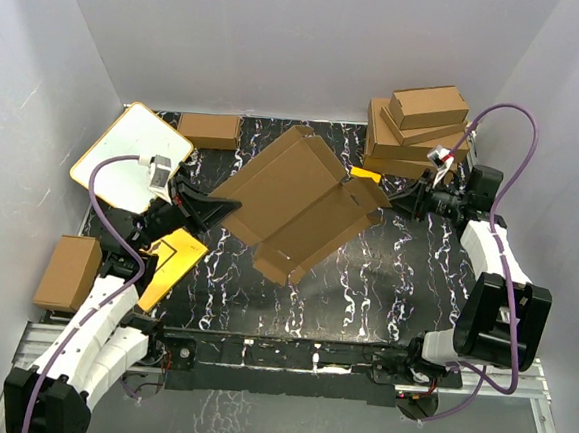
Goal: Fold the paper box
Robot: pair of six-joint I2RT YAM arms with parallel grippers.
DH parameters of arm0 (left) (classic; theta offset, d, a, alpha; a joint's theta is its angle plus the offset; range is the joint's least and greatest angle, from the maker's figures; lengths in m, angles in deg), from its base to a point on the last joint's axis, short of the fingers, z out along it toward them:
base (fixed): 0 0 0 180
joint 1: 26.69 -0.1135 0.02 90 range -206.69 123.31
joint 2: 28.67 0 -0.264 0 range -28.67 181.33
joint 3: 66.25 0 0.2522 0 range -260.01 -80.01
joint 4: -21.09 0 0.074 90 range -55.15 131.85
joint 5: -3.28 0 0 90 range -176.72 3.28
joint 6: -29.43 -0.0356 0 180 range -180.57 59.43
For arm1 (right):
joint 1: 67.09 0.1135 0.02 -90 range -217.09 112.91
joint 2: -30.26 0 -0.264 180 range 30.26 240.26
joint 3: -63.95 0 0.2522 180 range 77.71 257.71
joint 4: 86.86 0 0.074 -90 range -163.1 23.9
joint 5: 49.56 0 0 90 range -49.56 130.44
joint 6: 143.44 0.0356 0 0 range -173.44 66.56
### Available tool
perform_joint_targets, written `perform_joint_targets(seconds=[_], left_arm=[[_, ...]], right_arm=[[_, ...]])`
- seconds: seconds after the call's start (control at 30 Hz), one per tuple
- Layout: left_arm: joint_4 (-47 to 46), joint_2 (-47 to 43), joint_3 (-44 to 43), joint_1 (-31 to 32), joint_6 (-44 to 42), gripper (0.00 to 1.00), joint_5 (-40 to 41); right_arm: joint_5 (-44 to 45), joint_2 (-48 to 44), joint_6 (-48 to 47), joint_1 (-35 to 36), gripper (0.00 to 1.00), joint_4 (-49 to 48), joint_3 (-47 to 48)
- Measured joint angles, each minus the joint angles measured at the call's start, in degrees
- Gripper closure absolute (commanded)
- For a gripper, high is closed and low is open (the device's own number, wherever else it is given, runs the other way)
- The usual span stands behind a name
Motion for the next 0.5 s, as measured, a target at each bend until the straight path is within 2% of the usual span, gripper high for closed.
perform_joint_targets(seconds=[0.17,0.5], left_arm=[[-3.9,1.7,0.1,0.0,3.2,1.00,0.1],[-18.1,10.4,0.4,-0.2,12.5,1.00,0.1]], right_arm=[[-4.6,-0.3,1.4,0.0,0.54,-2.3,-1.3],[-9.9,-1.6,6.6,-0.2,0.44,-7.7,-3.1]])
